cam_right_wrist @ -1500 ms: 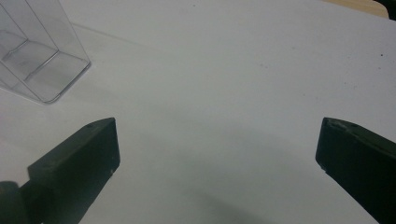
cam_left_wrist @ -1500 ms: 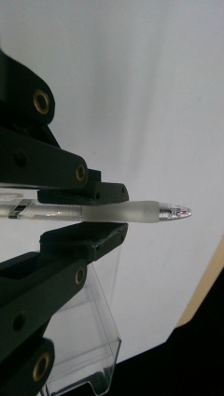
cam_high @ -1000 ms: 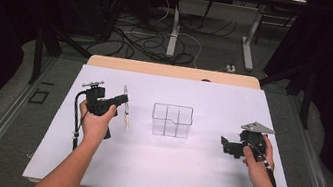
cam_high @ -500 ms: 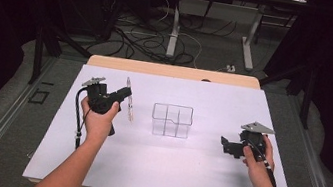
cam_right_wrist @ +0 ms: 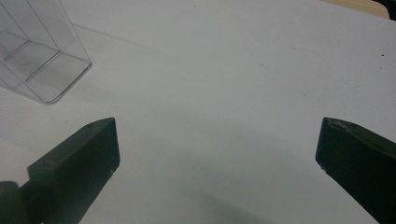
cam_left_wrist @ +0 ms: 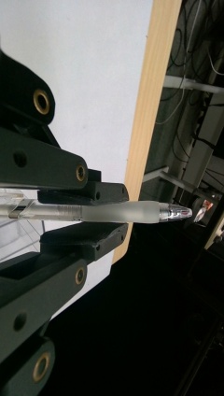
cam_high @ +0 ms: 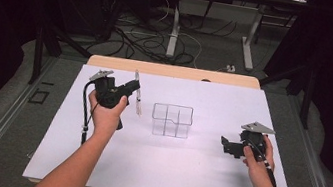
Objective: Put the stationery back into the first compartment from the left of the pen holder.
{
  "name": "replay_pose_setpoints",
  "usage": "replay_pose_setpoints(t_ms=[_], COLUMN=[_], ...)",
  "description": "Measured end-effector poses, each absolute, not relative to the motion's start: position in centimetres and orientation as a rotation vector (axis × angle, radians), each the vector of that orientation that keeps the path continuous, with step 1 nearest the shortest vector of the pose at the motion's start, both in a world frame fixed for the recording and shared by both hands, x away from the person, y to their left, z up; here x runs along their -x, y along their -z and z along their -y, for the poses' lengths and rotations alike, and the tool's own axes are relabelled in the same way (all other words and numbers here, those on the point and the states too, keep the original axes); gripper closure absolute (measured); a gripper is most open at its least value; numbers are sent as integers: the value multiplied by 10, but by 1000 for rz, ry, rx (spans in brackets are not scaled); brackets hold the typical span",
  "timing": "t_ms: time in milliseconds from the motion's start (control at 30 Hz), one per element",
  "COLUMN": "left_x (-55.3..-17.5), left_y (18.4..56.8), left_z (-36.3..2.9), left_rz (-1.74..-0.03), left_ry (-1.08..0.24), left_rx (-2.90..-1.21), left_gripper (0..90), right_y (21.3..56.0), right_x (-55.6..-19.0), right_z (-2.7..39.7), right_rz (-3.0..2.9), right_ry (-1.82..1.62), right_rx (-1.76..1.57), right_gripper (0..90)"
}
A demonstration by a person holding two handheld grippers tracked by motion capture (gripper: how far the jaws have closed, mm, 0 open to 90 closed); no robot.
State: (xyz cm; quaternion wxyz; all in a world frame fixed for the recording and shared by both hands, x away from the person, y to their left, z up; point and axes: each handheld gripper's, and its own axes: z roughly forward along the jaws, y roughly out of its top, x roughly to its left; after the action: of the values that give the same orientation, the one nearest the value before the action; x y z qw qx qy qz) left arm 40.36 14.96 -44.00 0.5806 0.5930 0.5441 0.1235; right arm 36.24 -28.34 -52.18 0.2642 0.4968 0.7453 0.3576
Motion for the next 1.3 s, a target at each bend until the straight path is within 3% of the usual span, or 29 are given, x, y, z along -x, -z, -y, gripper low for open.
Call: replay_pose_setpoints(t_ms=[600,1300], left_x=[-413,-420], left_y=[434,453], left_z=[-121,-97], left_rz=[-1230,-1242], left_ry=[-281,-273], left_rx=[-1401,-1418], left_gripper=[797,796], right_y=[523,523], right_x=[-363,-364], right_z=[283,285], right_rz=[-2018,-2026], right_ry=[-968,-969], right_rx=[-1340,-1335], right_gripper=[0,0])
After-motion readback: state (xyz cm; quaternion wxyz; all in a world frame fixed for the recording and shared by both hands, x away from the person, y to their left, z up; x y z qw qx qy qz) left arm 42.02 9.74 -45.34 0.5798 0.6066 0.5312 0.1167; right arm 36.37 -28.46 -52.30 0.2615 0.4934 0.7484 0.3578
